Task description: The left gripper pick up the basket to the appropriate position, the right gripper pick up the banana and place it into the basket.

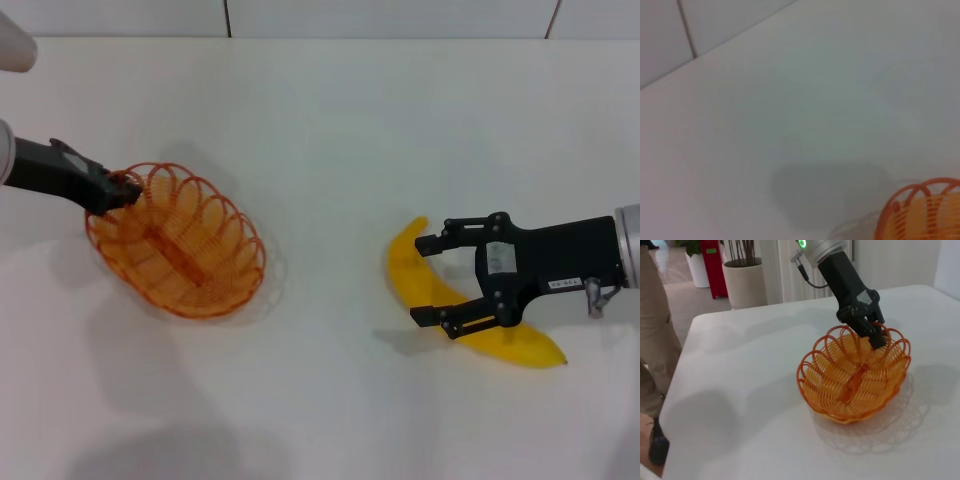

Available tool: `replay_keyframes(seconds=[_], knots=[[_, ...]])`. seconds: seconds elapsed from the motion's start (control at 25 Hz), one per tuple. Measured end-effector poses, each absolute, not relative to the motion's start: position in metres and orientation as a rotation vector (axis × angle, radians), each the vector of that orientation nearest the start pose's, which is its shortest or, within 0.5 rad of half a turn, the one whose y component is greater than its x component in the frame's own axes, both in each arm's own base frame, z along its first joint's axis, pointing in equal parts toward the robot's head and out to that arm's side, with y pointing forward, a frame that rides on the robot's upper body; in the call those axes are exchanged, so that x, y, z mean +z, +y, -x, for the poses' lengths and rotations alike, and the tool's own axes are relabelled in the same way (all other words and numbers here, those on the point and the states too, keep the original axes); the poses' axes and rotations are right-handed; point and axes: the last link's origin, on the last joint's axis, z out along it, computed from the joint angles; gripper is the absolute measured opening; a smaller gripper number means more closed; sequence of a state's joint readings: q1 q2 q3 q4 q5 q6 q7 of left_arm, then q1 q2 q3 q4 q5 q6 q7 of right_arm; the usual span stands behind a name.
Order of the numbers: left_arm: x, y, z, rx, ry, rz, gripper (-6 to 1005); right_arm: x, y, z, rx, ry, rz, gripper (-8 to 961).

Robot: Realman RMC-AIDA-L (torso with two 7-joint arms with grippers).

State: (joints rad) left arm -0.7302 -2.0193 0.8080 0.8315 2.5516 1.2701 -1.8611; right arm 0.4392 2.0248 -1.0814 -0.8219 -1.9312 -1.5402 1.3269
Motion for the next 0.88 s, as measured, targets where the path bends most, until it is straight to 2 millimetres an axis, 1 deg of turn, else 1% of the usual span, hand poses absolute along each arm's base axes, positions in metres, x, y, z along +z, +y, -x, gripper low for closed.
replay_keyframes(seconds=[0.24,0.6,0.72,0.8,0.88], knots=[[0.034,0.414,0.25,0.096,-0.716,2.576,135,-0.007,0.314,-0.26,0.39,0.277,2.957,876],[0.033,0.421,0.232,-0.089,-0.661,2.577,127,-0.008,0.315,-0.257,0.391,0.266,2.962,876],[0.031,0.421,0.23,-0.119,-0.655,2.58,124,-0.008,0.315,-0.257,0.392,0.267,2.961,876],[0.025,0.42,0.233,-0.123,-0.664,2.589,119,-0.008,0.315,-0.257,0.391,0.266,2.963,876],[0.024,0.42,0.235,-0.117,-0.665,2.588,114,-0.008,0.315,-0.257,0.39,0.265,2.965,876]])
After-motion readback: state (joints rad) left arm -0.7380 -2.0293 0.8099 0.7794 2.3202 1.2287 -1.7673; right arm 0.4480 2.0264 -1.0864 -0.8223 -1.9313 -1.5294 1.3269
